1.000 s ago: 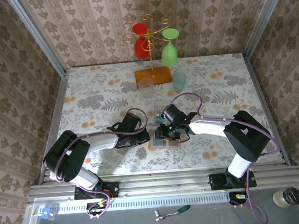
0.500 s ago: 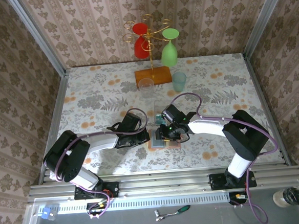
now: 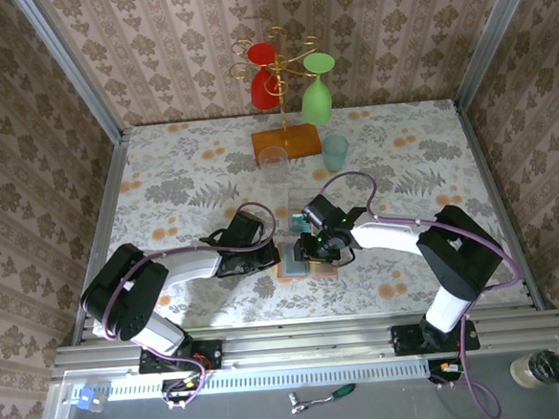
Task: Take the credit cards out of the card holder
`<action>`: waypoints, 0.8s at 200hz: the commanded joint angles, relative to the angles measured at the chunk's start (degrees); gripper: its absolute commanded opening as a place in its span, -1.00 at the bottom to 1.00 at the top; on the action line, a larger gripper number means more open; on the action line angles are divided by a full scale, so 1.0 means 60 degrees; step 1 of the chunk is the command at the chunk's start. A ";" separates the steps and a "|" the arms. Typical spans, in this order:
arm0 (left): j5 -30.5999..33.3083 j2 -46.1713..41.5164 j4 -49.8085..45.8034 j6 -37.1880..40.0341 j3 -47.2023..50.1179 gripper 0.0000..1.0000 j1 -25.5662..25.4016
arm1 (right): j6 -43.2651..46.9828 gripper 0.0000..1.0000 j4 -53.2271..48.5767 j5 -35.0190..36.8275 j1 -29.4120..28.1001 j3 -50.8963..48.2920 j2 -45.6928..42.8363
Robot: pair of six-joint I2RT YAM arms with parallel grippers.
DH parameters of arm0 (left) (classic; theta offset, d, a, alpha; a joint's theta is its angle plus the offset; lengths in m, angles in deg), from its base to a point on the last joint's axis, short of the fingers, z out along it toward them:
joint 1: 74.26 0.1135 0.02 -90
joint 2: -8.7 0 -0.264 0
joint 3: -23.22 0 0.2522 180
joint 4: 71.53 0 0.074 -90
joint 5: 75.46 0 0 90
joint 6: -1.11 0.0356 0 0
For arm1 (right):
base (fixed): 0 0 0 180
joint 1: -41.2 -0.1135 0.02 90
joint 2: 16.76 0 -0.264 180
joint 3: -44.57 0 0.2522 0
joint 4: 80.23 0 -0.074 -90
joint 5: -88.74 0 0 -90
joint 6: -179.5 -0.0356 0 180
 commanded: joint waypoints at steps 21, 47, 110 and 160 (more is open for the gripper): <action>-0.0145 -0.0277 -0.0298 0.0043 -0.0148 -0.93 0.0050 | 0.0002 -0.23 -0.0120 0.0076 -0.0078 0.0201 -0.0331; -0.0174 -0.0406 -0.0394 0.0084 -0.0236 -0.93 0.0046 | -0.0104 -0.23 0.0099 -0.0078 -0.0082 0.0220 -0.0326; -0.0289 -0.0339 -0.0348 0.0074 -0.0287 -0.94 -0.0025 | -0.0365 -0.22 0.0828 -0.0563 -0.0078 0.0180 -0.0094; -0.0165 -0.0031 -0.0516 0.0066 -0.0216 -0.94 -0.0030 | -0.0460 -0.22 0.1083 -0.0778 -0.0068 0.0281 0.0303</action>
